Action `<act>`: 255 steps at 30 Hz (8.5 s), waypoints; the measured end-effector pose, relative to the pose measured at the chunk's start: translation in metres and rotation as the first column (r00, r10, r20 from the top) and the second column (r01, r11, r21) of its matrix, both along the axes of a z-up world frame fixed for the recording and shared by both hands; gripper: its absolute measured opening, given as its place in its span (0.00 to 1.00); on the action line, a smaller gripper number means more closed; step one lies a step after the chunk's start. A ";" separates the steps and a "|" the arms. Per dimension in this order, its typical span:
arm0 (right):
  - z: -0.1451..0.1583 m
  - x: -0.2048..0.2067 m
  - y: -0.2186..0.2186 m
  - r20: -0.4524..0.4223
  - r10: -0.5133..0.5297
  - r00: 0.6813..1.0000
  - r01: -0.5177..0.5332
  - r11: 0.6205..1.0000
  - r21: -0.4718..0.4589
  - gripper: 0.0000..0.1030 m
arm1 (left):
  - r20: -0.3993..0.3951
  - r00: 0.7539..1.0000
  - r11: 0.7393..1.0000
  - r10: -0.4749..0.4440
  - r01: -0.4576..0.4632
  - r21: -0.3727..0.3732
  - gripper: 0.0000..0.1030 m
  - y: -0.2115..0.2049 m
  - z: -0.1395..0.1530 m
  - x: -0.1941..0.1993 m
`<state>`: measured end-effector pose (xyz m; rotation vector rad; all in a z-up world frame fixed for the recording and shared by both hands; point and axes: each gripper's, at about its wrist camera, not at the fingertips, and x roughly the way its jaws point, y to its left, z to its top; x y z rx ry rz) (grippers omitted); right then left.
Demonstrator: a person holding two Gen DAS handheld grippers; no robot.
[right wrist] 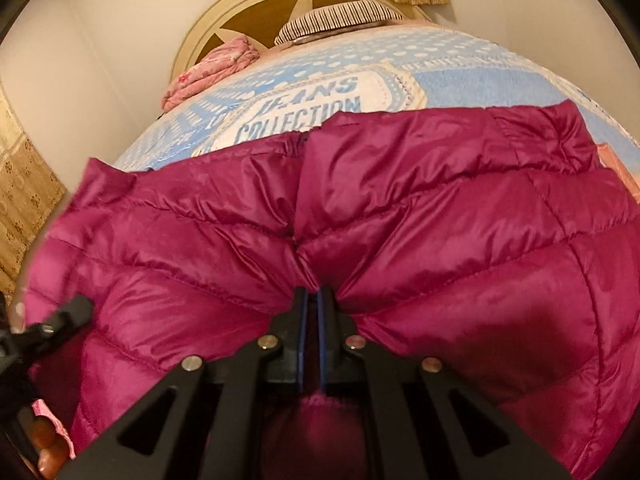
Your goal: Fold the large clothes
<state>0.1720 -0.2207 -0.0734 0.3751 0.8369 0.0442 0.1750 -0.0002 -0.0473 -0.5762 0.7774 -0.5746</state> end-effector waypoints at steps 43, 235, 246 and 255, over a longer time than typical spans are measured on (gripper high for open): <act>0.050 -0.131 -0.054 0.071 -0.019 0.997 -0.009 0.923 0.384 0.49 | 0.175 0.891 0.698 -0.419 0.193 0.690 0.18 -0.138 -0.026 -0.156; -0.002 -0.124 0.005 0.034 0.192 0.981 -0.195 0.964 0.183 0.33 | 0.006 0.992 0.869 -0.123 0.105 0.483 0.52 0.012 -0.010 -0.085; 0.041 -0.234 -0.023 0.093 0.093 0.991 -0.111 0.969 0.219 0.29 | -0.023 0.957 0.884 -0.291 0.278 0.375 0.50 -0.033 0.028 -0.148; 0.097 -0.320 -0.112 0.189 -0.159 0.969 0.121 0.973 0.197 0.29 | 0.045 0.842 0.794 -0.538 0.487 0.365 0.51 -0.169 0.073 -0.183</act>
